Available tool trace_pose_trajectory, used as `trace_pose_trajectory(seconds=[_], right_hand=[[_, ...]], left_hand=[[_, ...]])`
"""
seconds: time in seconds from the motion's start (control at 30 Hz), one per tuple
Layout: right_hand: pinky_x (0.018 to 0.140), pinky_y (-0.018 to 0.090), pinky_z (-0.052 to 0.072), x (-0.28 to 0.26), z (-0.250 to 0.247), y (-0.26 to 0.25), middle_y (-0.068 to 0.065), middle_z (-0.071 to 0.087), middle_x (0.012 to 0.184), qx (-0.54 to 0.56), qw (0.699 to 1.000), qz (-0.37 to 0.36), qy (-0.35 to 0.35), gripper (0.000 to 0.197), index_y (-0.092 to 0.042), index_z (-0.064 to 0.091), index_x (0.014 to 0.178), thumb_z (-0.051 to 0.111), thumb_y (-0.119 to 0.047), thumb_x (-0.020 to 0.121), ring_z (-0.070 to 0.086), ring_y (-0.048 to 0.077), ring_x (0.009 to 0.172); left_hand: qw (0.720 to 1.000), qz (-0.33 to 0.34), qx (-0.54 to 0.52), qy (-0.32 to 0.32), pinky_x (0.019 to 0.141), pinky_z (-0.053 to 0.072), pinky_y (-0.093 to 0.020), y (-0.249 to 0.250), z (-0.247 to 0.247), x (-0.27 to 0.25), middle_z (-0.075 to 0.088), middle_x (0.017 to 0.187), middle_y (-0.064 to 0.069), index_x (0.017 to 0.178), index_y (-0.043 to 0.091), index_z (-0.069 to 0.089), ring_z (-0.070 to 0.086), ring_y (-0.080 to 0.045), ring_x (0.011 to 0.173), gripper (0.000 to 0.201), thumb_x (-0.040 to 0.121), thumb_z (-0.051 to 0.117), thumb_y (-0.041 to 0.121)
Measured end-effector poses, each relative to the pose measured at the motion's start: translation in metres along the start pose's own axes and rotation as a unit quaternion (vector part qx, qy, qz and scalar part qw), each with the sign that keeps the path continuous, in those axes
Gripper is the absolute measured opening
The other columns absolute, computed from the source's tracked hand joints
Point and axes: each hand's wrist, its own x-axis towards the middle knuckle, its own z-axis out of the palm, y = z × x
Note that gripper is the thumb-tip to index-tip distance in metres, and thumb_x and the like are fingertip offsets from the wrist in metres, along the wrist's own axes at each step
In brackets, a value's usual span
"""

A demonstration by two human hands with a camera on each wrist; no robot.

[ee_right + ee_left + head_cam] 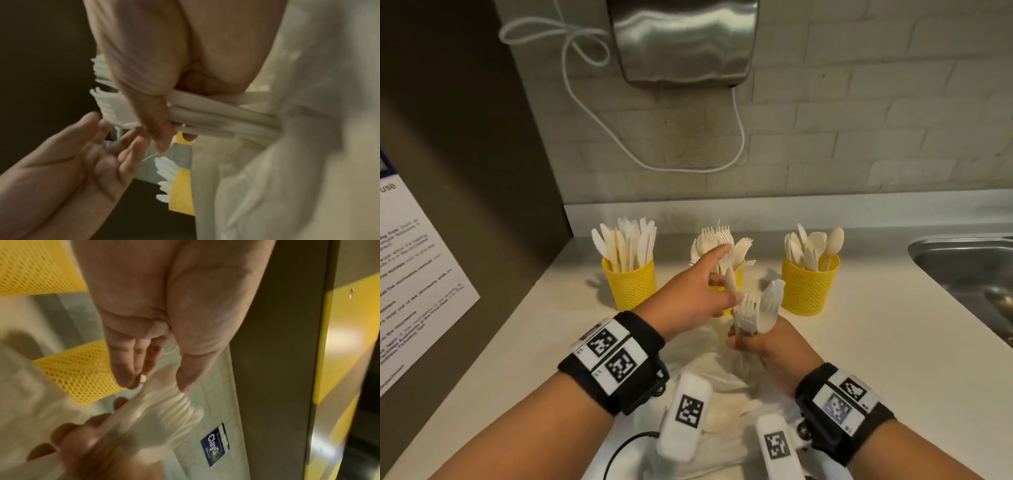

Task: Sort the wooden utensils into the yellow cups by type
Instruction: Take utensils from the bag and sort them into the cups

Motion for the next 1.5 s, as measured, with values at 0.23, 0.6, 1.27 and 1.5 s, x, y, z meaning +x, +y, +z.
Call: trace_pose_trajectory(seconds=[0.23,0.6,1.27,1.5], right_hand=[[0.069,0.027,0.047,-0.005,-0.017,-0.028,0.002,0.058,0.072,0.128,0.987,-0.081,0.043,0.014,-0.009,0.059,0.088,0.066,-0.004,0.077,0.055,0.016,0.072],[0.063,0.029,0.042,-0.024,-0.089,-0.035,-0.001,0.048,0.056,0.349,0.896,-0.094,0.258,0.014,-0.014,0.055,0.076,0.056,-0.007,0.088,0.046,0.012,0.054],[0.064,0.015,0.047,-0.006,-0.048,-0.044,-0.006,0.071,0.088,0.044,0.992,-0.088,0.082,0.043,-0.012,0.063,0.113,0.060,0.011,0.078,0.064,0.001,0.076],[0.071,0.028,0.048,0.005,-0.025,-0.038,0.006,0.067,0.079,0.181,0.983,0.026,-0.010,0.015,-0.007,0.066,0.099,0.055,-0.007,0.090,0.061,0.014,0.072]], left_hand=[[0.986,0.128,-0.065,0.090,0.069,0.056,-0.027,0.041,0.002,0.018,0.058,0.106,-0.015,0.100,0.033,0.055,0.062,-0.019,0.085,0.034,0.085,0.061,0.003],[0.962,0.228,-0.028,0.149,0.093,0.050,-0.031,0.071,0.065,0.108,0.058,0.111,-0.001,0.125,0.025,0.041,0.061,-0.012,0.102,0.044,0.088,0.062,0.016],[0.994,0.059,0.096,0.000,0.072,0.055,-0.034,0.033,0.059,0.057,0.055,0.086,0.007,0.121,0.029,0.047,0.061,-0.013,0.080,0.060,0.070,0.079,0.027],[0.992,-0.040,-0.110,-0.044,0.057,0.052,-0.020,0.012,0.013,0.044,0.062,0.091,-0.010,0.120,0.010,0.049,0.062,-0.016,0.068,0.040,0.084,0.060,-0.005]])
